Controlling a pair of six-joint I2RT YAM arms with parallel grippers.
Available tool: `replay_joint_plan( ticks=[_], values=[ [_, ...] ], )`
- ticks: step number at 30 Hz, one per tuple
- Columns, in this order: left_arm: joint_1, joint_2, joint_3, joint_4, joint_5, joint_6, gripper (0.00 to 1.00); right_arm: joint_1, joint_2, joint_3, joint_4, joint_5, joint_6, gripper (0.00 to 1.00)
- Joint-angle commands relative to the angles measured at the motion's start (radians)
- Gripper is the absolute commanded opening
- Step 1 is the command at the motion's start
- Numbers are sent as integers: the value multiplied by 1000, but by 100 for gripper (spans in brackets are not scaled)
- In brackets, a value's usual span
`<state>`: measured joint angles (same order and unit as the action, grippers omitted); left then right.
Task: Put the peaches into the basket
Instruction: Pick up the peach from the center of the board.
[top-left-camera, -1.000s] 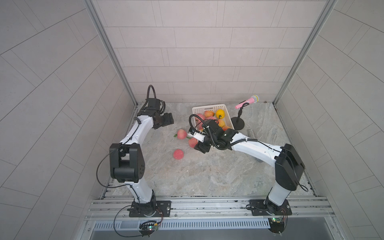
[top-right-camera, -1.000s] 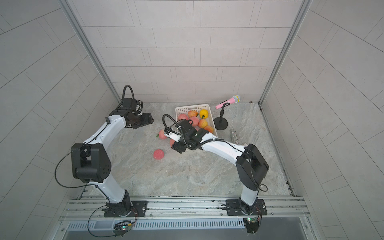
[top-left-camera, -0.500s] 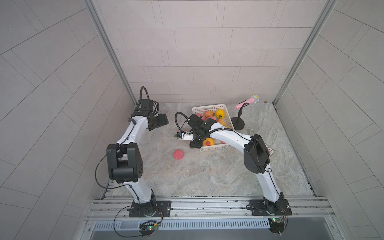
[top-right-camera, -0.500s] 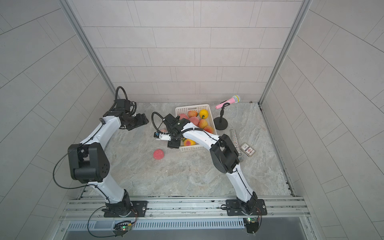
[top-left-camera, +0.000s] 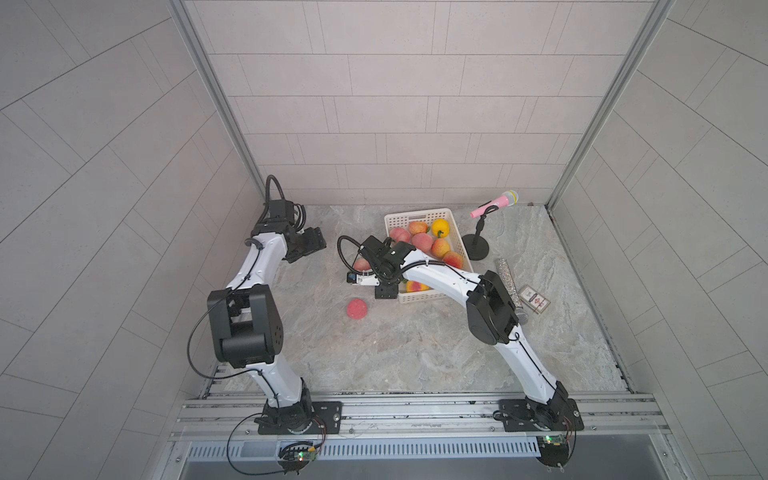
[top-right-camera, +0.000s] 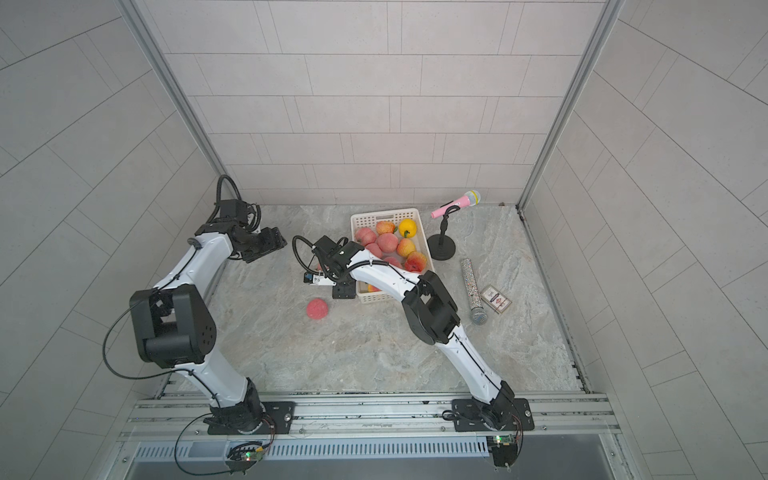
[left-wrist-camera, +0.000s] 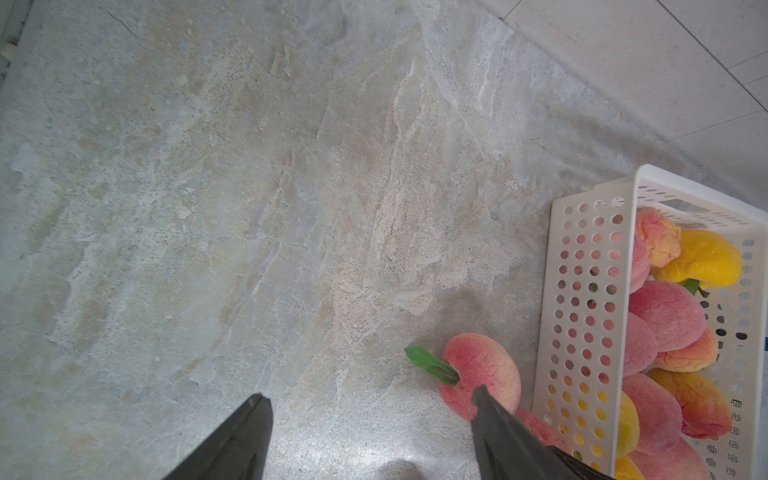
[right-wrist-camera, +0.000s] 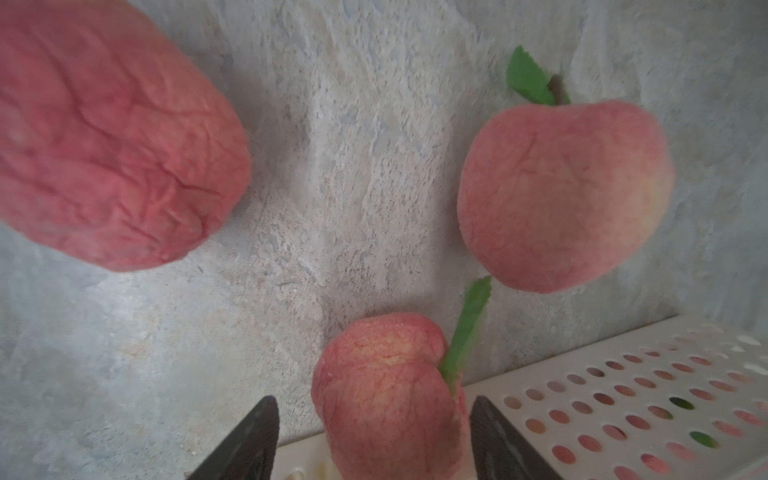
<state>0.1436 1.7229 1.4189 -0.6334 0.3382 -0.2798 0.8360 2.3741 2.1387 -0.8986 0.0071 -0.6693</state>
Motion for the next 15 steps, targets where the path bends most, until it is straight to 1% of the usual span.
replay_joint_plan(
  ticks=[1,8,11,15],
  values=[
    [-1,1,-13,4,13,5,81,4,35,26,-31,85,3,75],
    [0,2,-12,8,20,2,81,8,63,40,6,118,8,74],
    [-1,1,-12,9,22,2,81,9,71,50,8,107,18,68],
    [-1,1,-12,9,26,1,81,10,73,72,-4,83,37,54]
  ],
)
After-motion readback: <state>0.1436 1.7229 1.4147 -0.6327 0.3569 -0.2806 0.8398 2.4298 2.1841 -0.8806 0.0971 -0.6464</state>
